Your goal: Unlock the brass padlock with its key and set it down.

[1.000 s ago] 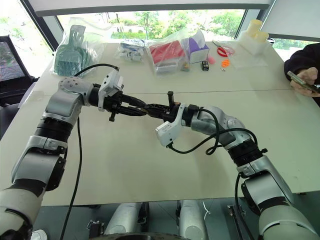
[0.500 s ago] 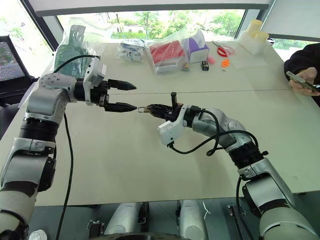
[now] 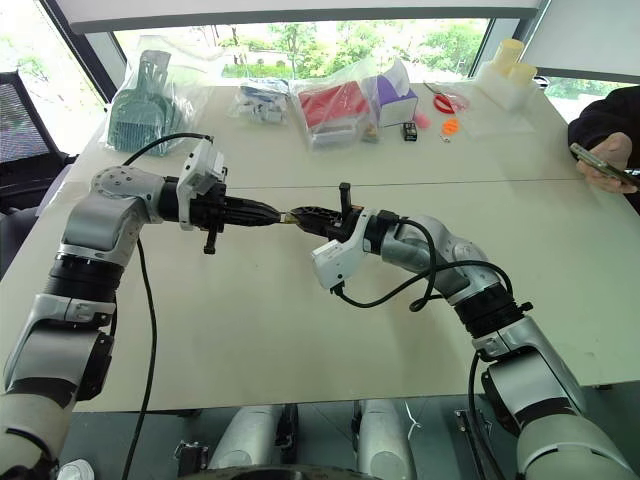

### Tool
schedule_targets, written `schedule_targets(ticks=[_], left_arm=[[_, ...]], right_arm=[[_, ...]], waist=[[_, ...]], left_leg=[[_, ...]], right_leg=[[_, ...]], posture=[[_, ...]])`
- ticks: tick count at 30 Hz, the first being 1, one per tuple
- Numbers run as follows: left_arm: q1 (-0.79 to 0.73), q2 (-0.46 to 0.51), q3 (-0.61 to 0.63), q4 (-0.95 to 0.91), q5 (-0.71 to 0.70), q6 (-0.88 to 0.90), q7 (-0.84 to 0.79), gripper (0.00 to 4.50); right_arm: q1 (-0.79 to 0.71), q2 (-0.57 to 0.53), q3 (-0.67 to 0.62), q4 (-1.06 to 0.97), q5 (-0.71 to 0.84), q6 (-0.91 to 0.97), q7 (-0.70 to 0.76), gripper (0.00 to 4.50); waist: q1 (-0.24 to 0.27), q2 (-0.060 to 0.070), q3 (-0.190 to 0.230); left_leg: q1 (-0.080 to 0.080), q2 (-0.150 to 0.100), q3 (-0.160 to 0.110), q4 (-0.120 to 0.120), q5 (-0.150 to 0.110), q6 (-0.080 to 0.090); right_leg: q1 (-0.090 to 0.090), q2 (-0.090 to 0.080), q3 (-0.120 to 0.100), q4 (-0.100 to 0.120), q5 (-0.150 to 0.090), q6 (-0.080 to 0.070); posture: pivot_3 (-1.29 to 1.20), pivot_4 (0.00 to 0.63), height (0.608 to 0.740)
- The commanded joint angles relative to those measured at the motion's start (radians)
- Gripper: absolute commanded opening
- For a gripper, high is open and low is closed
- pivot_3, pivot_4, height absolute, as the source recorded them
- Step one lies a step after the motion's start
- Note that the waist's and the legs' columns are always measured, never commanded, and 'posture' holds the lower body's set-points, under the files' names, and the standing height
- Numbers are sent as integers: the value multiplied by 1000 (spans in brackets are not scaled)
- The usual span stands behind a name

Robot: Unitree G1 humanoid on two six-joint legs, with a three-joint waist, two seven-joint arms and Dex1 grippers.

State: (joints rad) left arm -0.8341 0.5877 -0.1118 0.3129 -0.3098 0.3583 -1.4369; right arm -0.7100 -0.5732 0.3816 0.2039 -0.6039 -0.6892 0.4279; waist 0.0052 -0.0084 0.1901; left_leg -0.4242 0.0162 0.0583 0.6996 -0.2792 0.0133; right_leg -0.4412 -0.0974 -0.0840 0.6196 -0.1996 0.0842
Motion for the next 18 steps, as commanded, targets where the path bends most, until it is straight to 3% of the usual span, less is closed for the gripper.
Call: schedule_targets(ticks=[1,13,18], left_arm=[[-4,4,-13,23,24,-44,2,219],[-67,-60,16,193,51,-161,86,219],[-56,-42,22,187,49,-163,80,219]], right_arm=[[-4,-5,-26,-46,31,-2,0,0],[-7,-4,-27,-59,42,3,13,0],[9,-3,-22,-64,44,11,18,0]], waist=[[0,0,0],[3,0,0],[-1,0,0]], left_leg=[[0,0,0,0,0,0],[0,0,0,0,0,0],[0,0,0,0,0,0]], right_leg=[[0,0,0,0,0,0],[0,0,0,0,0,0],[0,0,0,0,0,0]], posture=[[0,150,740],[0,150,740],[0,150,740]])
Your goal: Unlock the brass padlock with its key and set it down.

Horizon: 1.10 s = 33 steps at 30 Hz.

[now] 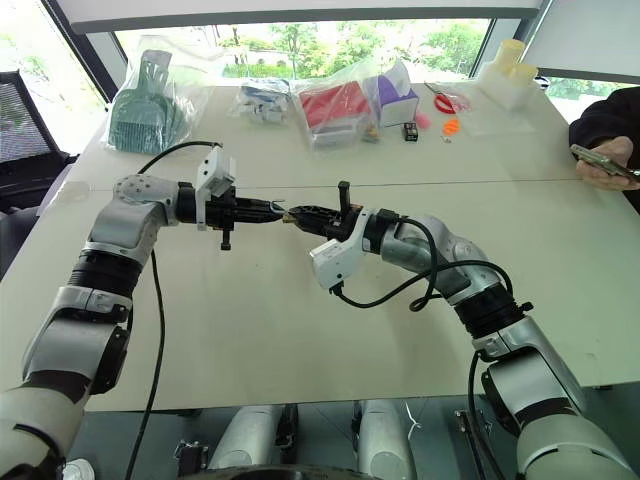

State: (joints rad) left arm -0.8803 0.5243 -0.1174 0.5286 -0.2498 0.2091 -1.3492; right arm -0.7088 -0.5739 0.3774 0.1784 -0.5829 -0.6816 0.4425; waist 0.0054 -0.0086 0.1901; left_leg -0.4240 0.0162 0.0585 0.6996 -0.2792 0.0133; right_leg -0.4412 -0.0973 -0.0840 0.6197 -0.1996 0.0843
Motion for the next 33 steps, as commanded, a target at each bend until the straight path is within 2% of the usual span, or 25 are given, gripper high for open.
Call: schedule_targets(ticks=[1,9,19,20,22,25,27,30,33], left_arm=[[-2,28,27,-34,-8,-17,-11,219],[93,110,41,-100,4,-13,10,219],[209,131,69,-281,-33,72,86,219],[232,132,63,-314,-29,77,92,142],[271,137,50,-368,-20,77,101,142],[301,138,40,-410,-8,76,111,142],[307,142,39,-418,-9,73,109,142],[308,144,41,-424,-18,80,109,142],[304,143,41,-425,-25,86,109,142]], right_arm=[[10,-2,-17,-38,24,5,5,0],[29,-20,0,55,-19,-13,-8,0],[-6,-13,63,278,-103,-45,-61,0],[-6,-13,64,280,-101,-46,-60,959],[-5,-14,64,274,-89,-47,-49,1794],[8,-32,55,247,-57,-50,-18,3400],[42,-75,36,191,16,-32,62,4466],[105,-125,-15,61,199,79,209,4466],[171,-155,-73,-86,407,302,372,4466]], waist=[[-1,0,0],[-1,0,0],[-3,0,0],[-6,0,0],[-10,0,0],[-14,0,0],[-13,0,0],[-7,0,0],[-4,0,0]], left_leg=[[0,0,0,0,0,0],[0,0,0,0,0,0],[0,0,0,0,0,0],[0,0,0,0,0,0],[1,0,0,-1,0,0],[1,0,-1,-1,0,0],[1,0,-1,-1,0,0],[1,0,-4,-1,0,0],[2,1,-4,-1,0,0]], right_leg=[[0,0,0,0,0,0],[0,0,0,0,0,0],[0,0,0,0,0,0],[0,0,0,0,0,0],[0,0,0,0,0,0],[0,0,0,0,0,0],[1,0,0,0,0,0],[2,0,0,0,0,0],[2,0,0,-1,0,0]], posture=[[0,150,740],[0,150,740],[0,150,740],[0,150,740],[0,150,740],[0,150,740],[0,150,740],[0,150,740],[0,150,740]])
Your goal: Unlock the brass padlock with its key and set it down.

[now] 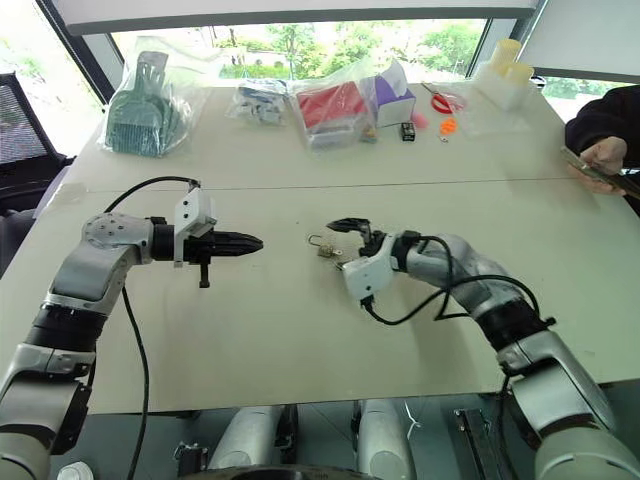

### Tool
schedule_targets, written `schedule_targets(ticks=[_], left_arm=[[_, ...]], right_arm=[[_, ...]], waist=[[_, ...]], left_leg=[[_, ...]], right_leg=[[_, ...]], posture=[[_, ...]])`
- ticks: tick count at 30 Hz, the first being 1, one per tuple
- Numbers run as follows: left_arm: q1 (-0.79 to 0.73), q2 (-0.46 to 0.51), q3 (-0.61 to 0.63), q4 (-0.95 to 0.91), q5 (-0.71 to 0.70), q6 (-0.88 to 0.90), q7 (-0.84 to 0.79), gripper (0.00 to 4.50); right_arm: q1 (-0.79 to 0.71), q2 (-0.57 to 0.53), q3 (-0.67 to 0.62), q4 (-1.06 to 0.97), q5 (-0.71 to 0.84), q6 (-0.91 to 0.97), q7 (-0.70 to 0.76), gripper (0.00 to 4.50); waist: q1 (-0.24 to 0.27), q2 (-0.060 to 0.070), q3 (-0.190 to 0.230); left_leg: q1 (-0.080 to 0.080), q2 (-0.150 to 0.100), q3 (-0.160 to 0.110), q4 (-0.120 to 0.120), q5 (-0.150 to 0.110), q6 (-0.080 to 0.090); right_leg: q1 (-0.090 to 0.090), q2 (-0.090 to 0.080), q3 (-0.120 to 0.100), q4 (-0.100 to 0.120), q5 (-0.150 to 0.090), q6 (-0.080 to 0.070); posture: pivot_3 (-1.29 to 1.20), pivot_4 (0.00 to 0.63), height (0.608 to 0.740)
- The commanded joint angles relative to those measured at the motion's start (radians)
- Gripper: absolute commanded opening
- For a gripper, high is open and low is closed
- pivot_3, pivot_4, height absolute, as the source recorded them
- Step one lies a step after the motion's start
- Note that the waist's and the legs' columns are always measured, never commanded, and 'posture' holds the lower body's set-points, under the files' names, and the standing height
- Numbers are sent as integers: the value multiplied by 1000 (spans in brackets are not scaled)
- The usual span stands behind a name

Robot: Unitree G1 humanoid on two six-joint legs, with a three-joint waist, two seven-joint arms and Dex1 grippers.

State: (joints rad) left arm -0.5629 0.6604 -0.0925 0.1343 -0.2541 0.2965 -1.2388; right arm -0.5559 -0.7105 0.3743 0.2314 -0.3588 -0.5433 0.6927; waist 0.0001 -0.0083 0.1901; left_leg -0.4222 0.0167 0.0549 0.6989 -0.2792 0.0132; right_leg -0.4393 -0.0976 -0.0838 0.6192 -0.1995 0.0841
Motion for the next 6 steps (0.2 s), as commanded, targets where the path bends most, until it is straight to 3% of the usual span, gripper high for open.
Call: schedule_targets(ticks=[1,4,6], left_arm=[[-15,6,15,-30,-19,-5,0,142],[-14,9,15,-33,-21,-8,-1,142],[-11,13,17,-34,-23,-10,-5,142]], right_arm=[[38,-23,-94,-189,255,258,164,4466],[88,-41,-163,-336,445,575,258,4466],[101,-52,-183,-395,487,681,287,4466]], waist=[[2,0,0],[6,0,0],[9,0,0]], left_leg=[[0,0,0,0,0,0],[2,1,0,0,0,0],[3,1,0,0,0,0]], right_leg=[[0,0,0,0,0,0],[1,0,0,1,0,0],[1,0,0,2,0,0]], posture=[[0,150,740],[0,150,740],[0,150,740]])
